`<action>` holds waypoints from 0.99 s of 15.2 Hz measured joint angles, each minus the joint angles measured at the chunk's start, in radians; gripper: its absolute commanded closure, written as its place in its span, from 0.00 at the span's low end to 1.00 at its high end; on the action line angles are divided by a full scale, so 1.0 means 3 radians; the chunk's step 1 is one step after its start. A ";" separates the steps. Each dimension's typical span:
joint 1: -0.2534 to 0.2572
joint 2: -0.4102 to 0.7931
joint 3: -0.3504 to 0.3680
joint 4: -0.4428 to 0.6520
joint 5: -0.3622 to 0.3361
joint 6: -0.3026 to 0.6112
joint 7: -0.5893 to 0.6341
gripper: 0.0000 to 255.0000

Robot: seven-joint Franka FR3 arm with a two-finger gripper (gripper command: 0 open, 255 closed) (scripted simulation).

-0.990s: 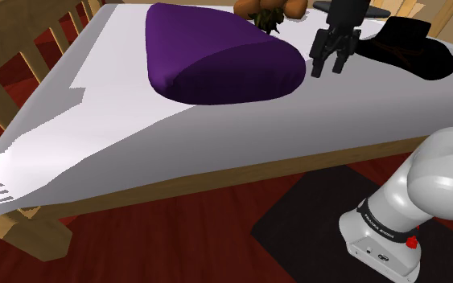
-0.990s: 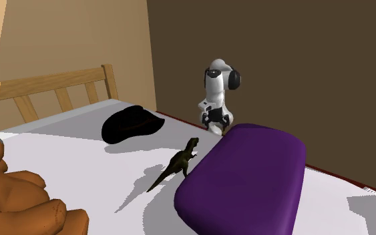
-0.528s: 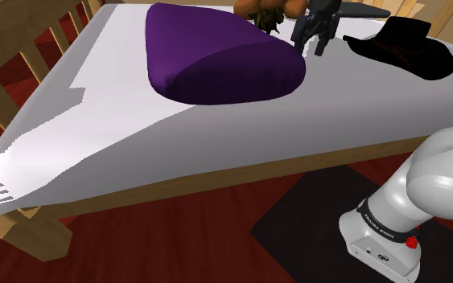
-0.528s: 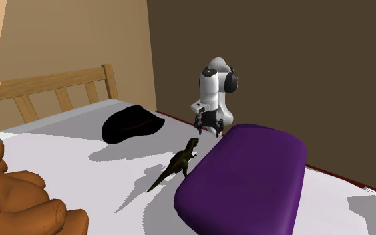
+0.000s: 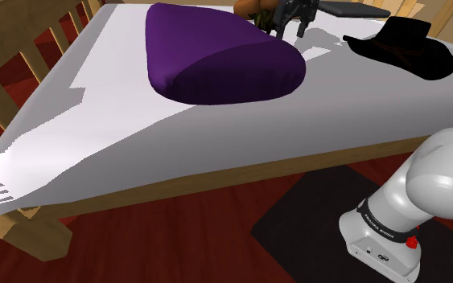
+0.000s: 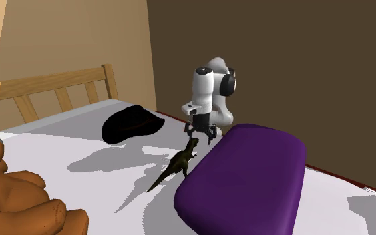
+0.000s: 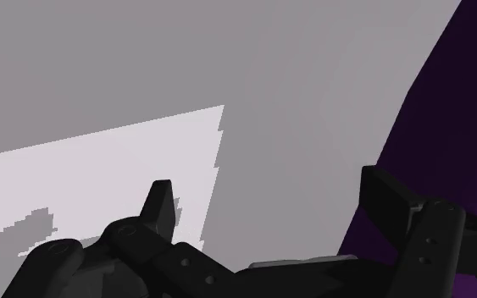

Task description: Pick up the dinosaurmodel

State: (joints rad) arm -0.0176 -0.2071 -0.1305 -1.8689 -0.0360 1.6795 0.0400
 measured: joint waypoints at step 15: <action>-0.0126 0.1388 -0.0122 0.1937 -0.0006 -0.0107 -0.0212 0.00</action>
State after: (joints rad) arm -0.0553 0.2095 -0.1671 -1.2879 -0.0378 1.6475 -0.0236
